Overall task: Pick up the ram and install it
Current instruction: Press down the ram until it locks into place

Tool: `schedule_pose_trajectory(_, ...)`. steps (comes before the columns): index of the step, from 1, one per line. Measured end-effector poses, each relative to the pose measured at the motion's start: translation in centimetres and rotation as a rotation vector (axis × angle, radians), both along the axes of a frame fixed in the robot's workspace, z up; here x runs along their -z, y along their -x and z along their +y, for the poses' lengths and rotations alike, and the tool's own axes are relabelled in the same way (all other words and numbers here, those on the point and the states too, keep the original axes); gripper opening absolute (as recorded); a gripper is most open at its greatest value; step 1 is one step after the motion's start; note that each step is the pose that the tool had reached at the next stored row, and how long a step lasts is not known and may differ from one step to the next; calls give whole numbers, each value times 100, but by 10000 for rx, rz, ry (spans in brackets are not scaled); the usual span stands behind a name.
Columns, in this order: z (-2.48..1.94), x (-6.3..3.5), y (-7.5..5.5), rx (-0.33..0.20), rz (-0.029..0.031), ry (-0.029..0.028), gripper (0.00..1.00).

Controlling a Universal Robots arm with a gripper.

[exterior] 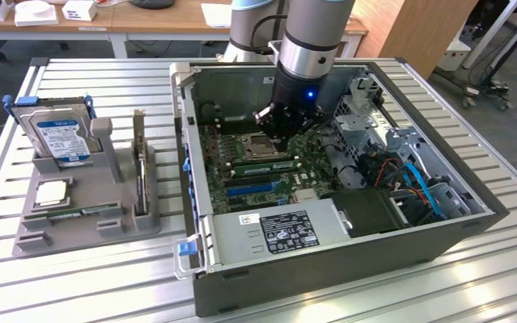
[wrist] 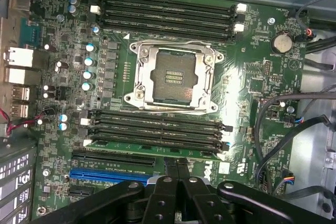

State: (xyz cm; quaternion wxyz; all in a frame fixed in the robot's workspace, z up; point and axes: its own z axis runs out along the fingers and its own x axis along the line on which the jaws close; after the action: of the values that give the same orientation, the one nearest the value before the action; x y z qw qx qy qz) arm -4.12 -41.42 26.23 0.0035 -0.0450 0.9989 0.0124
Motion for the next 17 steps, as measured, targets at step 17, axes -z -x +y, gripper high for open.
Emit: schedule_pose_trajectory(17, 21, 6, 72, 12, -4, 8, 10)
